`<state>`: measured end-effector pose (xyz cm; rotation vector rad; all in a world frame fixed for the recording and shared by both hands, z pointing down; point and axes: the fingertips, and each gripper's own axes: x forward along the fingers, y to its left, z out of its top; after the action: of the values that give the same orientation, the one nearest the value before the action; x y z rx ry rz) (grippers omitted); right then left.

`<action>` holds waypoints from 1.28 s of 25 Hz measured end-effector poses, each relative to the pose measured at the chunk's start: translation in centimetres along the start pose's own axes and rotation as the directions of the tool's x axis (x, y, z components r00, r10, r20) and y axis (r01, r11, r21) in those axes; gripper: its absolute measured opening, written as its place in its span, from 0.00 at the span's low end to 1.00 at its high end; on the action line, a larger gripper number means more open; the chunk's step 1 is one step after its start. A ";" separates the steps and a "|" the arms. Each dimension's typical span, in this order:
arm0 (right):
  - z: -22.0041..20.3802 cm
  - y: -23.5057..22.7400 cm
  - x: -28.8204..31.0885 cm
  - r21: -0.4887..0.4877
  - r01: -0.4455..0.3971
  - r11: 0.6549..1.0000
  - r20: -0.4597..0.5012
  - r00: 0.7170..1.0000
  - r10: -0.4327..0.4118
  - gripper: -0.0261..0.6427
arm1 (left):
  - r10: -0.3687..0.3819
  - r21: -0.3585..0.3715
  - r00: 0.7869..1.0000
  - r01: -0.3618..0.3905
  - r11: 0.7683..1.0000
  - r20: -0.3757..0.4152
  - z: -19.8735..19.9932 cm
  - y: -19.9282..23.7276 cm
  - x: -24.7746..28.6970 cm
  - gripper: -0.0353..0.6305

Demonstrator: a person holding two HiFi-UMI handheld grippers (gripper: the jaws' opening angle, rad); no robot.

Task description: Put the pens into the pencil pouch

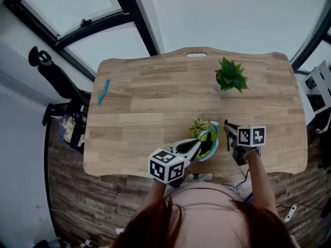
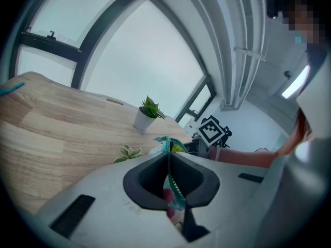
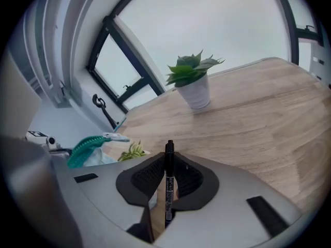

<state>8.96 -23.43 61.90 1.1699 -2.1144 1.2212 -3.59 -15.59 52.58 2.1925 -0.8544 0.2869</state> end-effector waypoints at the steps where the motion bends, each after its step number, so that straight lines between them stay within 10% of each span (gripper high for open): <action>1: 0.4 0.4 -0.4 0.016 -0.015 1.000 0.023 1.000 0.014 0.11 | 0.001 0.001 1.000 -0.001 1.000 0.001 0.0 0.0 0.0 0.07; 16: 5.8 6.1 -6.0 0.124 -0.229 0.966 0.283 0.941 0.187 0.11 | -0.004 -0.004 1.000 0.004 1.000 0.009 -0.1 -0.2 0.1 0.07; 32: 11.1 13.0 -11.3 -0.013 -0.432 0.902 0.535 0.759 0.372 0.11 | -0.013 -0.010 1.000 0.013 1.000 0.009 0.0 -0.3 0.1 0.07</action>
<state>4.84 -24.44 41.82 1.2421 -2.8666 1.3181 -3.27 -15.51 52.43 2.1910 -0.8440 0.2656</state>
